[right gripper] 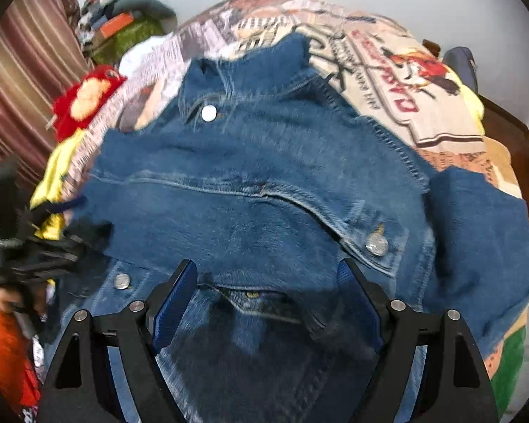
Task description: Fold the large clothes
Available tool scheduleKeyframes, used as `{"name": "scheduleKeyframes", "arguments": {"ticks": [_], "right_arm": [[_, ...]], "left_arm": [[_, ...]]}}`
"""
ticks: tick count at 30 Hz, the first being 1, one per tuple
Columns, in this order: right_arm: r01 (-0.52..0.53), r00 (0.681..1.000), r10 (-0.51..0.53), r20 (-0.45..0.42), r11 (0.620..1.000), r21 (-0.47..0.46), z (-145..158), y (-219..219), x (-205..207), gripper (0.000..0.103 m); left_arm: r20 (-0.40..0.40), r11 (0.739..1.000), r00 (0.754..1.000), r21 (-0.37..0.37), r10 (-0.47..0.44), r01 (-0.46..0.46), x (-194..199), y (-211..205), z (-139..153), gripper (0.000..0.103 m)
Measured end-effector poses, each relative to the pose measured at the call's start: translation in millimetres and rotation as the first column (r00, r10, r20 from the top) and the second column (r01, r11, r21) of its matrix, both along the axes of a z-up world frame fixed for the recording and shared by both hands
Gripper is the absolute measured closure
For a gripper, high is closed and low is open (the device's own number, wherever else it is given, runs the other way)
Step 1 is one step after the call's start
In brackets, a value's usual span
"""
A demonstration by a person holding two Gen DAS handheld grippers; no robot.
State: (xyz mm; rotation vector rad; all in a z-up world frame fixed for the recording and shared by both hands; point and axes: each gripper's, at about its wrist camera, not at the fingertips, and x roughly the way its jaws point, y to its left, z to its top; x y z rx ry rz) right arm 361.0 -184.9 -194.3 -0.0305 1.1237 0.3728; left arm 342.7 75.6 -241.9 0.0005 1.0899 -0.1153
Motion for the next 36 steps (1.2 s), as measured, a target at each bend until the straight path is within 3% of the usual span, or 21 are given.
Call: {"name": "scheduleKeyframes", "arguments": {"ticks": [4, 7, 12, 17, 21, 27, 32, 36], "right_arm": [[0.074, 0.995, -0.076, 0.063, 0.997, 0.036, 24.4, -35.6, -9.9, 0.023], [0.168, 0.979, -0.172, 0.11, 0.985, 0.042, 38.6, -72.7, -15.9, 0.023], [0.336, 0.928, -0.348, 0.137, 0.937, 0.098, 50.8, -149.3, -26.1, 0.022], [0.49, 0.86, -0.496, 0.125, 0.869, 0.071, 42.1, -223.9, -34.5, 0.022], [0.595, 0.798, -0.6, 0.055, 0.8, 0.081, 18.9, -280.8, -39.0, 0.022], [0.7, 0.713, -0.687, -0.143, 0.685, 0.203, -26.7, -344.3, -38.1, 0.022], [0.722, 0.691, -0.68, -0.246, 0.638, 0.268, -60.8, -360.6, -17.6, 0.022], [0.728, 0.685, -0.68, -0.262, 0.624, 0.286, -74.1, -363.8, 0.9, 0.022]], "left_arm": [[-0.033, 0.999, 0.999, -0.034, 0.013, -0.014, -0.5, 3.2, -0.2, 0.012], [-0.01, 1.0, 1.0, -0.003, 0.006, -0.006, 0.4, -0.3, 13.4, 0.012], [0.087, 1.0, 0.996, 0.014, -0.023, 0.022, 10.0, -20.3, 52.9, 0.012], [0.147, 0.997, 0.987, -0.011, -0.068, 0.07, 27.1, -52.9, 79.0, 0.012], [0.154, 0.991, 0.98, -0.036, -0.123, 0.13, 43.4, -88.8, 84.9, 0.012], [0.116, 0.975, 0.97, -0.034, -0.213, 0.218, 57.4, -137.9, 66.5, 0.012], [0.043, 0.962, 0.962, -0.032, -0.27, 0.272, 65.4, -169.9, 38.1, 0.012], [0.004, 0.959, 0.96, -0.046, -0.279, 0.279, 67.5, -179.1, 20.0, 0.012]]}}
